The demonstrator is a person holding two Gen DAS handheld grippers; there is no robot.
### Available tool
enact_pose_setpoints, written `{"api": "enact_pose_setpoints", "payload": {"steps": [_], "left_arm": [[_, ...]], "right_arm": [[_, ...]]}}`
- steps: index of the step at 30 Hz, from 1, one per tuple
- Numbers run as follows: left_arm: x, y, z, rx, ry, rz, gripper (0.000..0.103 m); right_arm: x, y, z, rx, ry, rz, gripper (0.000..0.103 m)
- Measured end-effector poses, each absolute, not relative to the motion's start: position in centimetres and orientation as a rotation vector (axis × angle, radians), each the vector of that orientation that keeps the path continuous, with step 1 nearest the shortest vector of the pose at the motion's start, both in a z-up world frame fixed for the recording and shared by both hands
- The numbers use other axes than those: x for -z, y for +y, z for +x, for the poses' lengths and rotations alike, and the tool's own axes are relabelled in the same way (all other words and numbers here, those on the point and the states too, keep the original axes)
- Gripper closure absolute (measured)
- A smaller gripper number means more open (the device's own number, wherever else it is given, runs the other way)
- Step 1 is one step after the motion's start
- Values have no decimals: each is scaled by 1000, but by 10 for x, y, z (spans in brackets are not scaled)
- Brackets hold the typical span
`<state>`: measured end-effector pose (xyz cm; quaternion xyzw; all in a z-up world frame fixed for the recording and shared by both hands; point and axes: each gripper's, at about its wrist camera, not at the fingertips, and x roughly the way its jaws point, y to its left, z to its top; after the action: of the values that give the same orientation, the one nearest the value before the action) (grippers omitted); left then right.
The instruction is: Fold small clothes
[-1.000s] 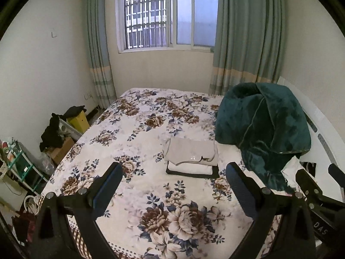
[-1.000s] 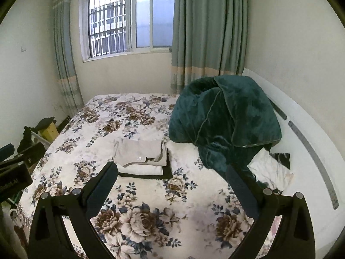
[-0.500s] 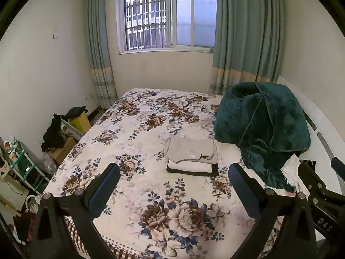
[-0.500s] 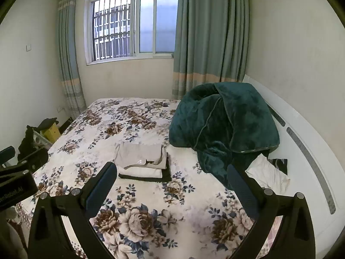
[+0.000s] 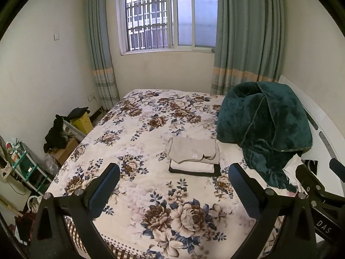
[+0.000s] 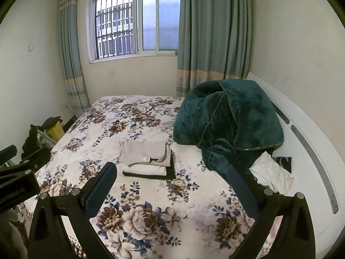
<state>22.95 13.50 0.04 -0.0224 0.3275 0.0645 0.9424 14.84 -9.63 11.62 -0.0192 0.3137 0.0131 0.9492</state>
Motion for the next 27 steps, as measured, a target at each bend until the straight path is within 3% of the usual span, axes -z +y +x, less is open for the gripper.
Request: {"api": "enact_pose_setpoints", "payload": {"steps": [27], "left_arm": [[-15, 140, 235, -122, 641, -23, 0]], "right_arm": [[-121, -91, 157, -38, 625, -32, 0]]}}
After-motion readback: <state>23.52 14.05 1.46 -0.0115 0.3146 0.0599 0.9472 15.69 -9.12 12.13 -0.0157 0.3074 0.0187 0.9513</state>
